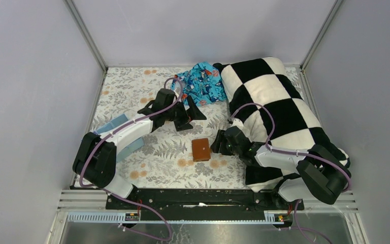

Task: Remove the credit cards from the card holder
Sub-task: Open the card holder at the center of the board.

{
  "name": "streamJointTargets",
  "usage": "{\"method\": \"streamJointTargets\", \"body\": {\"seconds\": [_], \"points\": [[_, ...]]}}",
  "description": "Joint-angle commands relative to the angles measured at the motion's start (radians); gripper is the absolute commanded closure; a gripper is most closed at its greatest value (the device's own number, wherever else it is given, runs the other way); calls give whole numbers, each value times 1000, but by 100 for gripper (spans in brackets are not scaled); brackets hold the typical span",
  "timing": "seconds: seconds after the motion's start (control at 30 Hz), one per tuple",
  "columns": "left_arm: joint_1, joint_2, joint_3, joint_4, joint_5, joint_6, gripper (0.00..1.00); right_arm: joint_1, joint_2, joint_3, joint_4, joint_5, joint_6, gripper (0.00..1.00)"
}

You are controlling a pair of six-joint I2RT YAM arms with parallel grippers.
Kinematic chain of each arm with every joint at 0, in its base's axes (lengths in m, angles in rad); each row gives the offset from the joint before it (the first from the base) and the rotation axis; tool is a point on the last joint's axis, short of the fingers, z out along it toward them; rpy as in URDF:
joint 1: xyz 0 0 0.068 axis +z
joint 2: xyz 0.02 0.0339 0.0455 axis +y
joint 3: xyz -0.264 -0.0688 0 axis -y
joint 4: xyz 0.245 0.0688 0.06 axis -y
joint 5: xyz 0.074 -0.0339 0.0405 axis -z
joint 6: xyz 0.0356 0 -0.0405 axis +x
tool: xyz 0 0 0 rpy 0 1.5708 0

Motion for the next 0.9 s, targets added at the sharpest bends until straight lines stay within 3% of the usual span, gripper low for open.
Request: {"method": "streamJointTargets", "body": {"seconds": [0.0,0.23,0.37,0.53,0.87], "points": [[2,-24,11,-54,-62,24,1,-4,24,31,38,-52,-22,34],[-9,-18,1,-54,-55,19,1,-5,86,70,76,-93,-25,30],[-12,-12,1,-49,-46,12,1,1,143,103,82,-123,-44,23],[-21,-11,1,-46,-40,8,1,40,179,175,-53,21,-72,22],[-24,-2,-2,-46,-21,3,1,41,118,106,-78,86,-33,50]]}}
